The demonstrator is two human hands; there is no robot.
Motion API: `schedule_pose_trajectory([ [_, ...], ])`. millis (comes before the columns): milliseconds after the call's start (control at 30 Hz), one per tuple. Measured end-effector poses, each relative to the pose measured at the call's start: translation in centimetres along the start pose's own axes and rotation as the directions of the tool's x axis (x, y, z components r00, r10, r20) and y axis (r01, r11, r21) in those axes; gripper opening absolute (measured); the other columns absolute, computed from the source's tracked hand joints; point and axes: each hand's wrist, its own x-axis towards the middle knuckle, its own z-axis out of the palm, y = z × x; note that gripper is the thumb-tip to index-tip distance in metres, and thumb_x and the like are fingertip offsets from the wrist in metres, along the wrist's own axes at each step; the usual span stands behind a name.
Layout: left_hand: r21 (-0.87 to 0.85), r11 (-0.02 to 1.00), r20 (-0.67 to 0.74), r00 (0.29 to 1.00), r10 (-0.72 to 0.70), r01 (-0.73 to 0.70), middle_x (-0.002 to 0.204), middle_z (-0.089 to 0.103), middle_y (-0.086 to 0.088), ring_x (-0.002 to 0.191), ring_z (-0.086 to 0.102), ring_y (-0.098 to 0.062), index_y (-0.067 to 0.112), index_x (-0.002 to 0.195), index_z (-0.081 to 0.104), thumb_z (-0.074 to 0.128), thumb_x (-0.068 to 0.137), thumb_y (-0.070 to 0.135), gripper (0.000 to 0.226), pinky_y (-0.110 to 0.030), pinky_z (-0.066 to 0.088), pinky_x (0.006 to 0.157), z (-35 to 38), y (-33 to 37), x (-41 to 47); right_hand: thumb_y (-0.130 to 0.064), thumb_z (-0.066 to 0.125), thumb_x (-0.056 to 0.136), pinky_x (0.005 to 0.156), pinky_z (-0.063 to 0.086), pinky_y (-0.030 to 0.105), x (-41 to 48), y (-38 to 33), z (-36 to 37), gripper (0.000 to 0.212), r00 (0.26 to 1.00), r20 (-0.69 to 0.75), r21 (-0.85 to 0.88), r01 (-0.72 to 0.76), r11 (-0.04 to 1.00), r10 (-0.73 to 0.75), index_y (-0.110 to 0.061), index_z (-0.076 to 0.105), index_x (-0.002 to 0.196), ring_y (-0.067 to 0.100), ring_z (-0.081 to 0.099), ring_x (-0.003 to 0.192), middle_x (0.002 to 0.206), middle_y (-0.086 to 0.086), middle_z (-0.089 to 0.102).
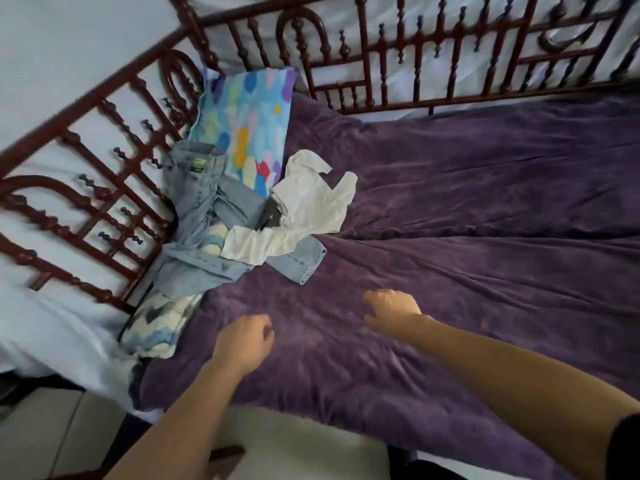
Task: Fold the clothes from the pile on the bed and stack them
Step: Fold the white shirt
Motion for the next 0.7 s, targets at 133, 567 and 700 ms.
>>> schedule_pose_trajectory([
  [133, -0.021, 1.000, 0.059, 0.998, -0.006, 0.007, 0.110, 0.067, 0.003, 0.102, 0.062, -0.019, 0.024, 0.116, 0.060, 0.050, 0.093, 0.038, 0.028, -0.031, 0.049, 0.080, -0.5, -5.3, 3.9, -0.042, 0.053, 0.088, 0.082, 0.044, 0.035, 4.8, -4.2, -0.2, 0.039, 0.999, 0.040, -0.001, -0.002, 1.000, 0.002, -0.023, 0.052, 0.122, 0.029, 0.057, 0.110, 0.120, 0.004, 0.059],
  [567, 0.011, 0.971, 0.173, 0.957, 0.232, -0.238, 0.102, 0.065, -0.003, 0.096, 0.061, -0.022, 0.017, 0.098, 0.063, 0.052, 0.090, 0.032, 0.020, -0.031, 0.044, 0.077, 3.3, -20.3, 24.4, -0.039, 0.054, 0.088, 0.086, 0.046, 0.035, 22.0, -12.2, 4.8, 0.038, 0.951, 0.135, -0.015, -0.277, 0.961, 0.277, -0.023, 0.053, 0.122, 0.026, 0.056, 0.111, 0.121, 0.003, 0.058],
  [700, 0.019, 0.946, 0.172, 0.933, 0.314, -0.322, 0.113, 0.058, -0.002, 0.107, 0.054, -0.022, 0.017, 0.107, 0.062, 0.051, 0.091, 0.029, 0.022, -0.036, 0.044, 0.089, 5.7, -23.4, 30.6, -0.031, 0.055, 0.087, 0.081, 0.045, 0.034, 28.6, -13.9, 5.9, 0.029, 0.932, 0.148, -0.012, -0.333, 0.943, 0.331, -0.022, 0.058, 0.115, 0.026, 0.058, 0.108, 0.118, 0.003, 0.060],
])
